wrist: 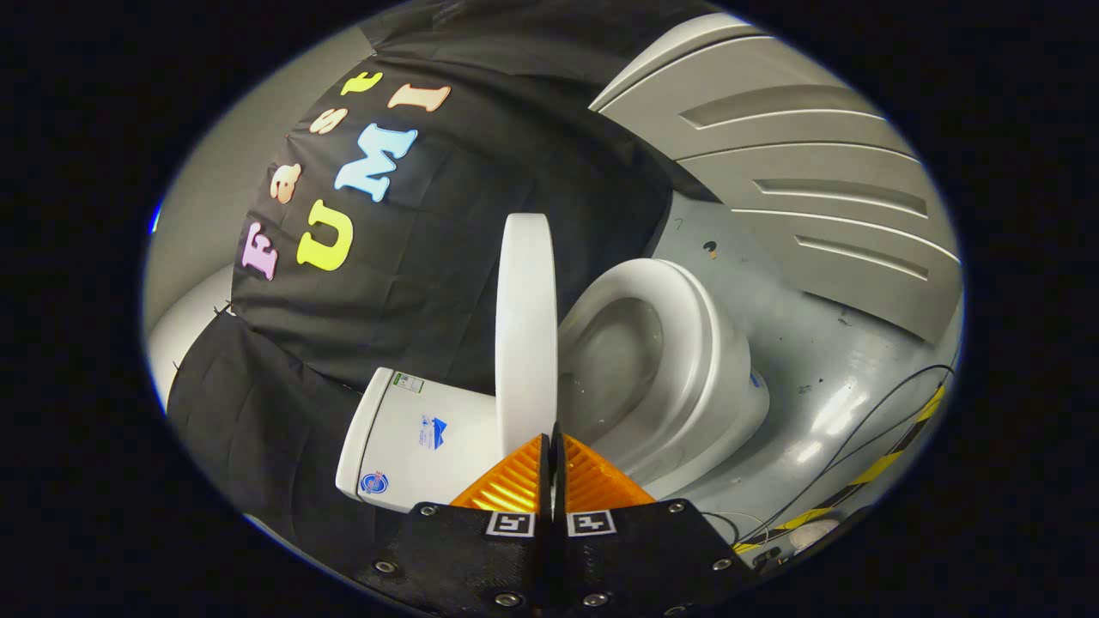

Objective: Open the toilet lid.

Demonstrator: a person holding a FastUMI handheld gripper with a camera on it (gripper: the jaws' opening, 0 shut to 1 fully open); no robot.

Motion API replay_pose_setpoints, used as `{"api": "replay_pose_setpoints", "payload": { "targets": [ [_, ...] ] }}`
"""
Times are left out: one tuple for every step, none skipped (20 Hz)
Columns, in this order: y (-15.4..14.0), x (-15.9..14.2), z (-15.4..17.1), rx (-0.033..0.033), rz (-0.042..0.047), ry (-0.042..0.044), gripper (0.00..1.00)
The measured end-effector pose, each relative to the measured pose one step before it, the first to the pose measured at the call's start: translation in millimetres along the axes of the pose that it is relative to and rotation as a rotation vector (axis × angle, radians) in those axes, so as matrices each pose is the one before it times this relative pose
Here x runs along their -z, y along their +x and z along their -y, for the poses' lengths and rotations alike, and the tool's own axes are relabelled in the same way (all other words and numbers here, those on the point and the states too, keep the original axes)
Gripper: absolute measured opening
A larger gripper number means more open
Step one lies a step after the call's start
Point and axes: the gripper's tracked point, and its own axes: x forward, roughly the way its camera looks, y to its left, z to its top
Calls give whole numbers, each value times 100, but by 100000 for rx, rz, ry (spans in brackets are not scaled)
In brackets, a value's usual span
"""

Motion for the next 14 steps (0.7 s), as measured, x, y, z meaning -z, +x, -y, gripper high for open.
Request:
{"api": "replay_pose_setpoints", "payload": {
  "targets": [
    [-60, 66, -328, -199, -66, -539, 0],
    [34, -77, -430, -100, 271, -587, 0],
    [-198, -1, -428, -337, 22, -714, 0],
    [-69, -27, -485, -538, 213, -785, 0],
    [-137, 11, -642, -694, 154, -875, 0],
    [-6, -4, -655, -676, 425, -1279, 0],
    [-26, -104, -578, -435, 269, -1615, 0],
    [-52, -56, -512, -210, 324, -1393, 0],
    [46, 51, -572, -391, 198, -1461, 0],
    [21, -55, -412, -129, 267, -1038, 0],
    [-26, -17, -302, -89, 155, 68, 0],
    [6, -67, -367, 10, -21, 562, 0],
    [-55, -53, -315, 125, 477, -680, 0],
    [-49, 177, -249, 428, 208, -1448, 0]
  ]
}}
